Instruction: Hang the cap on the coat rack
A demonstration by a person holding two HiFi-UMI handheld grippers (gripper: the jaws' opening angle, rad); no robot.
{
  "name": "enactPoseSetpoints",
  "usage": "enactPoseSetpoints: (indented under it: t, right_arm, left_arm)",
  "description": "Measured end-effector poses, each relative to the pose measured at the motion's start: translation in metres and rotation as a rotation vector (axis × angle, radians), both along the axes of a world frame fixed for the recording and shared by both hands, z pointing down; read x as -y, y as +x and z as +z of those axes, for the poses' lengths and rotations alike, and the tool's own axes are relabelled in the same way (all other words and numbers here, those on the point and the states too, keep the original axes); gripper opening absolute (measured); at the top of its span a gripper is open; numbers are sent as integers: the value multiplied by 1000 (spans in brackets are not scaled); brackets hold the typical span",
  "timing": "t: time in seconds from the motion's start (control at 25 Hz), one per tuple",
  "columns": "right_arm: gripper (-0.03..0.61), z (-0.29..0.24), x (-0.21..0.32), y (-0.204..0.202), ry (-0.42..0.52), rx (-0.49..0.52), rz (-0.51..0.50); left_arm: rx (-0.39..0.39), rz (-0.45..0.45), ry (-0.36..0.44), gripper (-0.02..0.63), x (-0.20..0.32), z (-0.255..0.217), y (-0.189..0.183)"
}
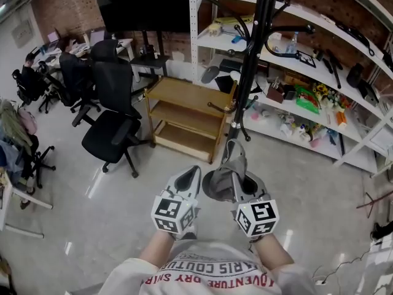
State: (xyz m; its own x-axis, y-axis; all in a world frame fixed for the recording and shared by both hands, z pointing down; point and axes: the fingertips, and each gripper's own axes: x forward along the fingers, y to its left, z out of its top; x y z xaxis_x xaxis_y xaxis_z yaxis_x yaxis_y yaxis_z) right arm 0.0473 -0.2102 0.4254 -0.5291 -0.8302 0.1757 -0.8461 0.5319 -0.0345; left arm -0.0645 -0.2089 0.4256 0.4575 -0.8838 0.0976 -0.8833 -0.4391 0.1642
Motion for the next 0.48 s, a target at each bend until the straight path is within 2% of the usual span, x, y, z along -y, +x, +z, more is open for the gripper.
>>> enactPoseSetpoints:
  t: [0.24,0.48]
  right_arm:
    - [25,-15,49,-32,69,8,90]
    - [25,-19,82,-49,66,29,170]
  left_arm:
    - [8,88,27,6,59,-3,-35]
    - [19,185,52,6,97,-10,-46]
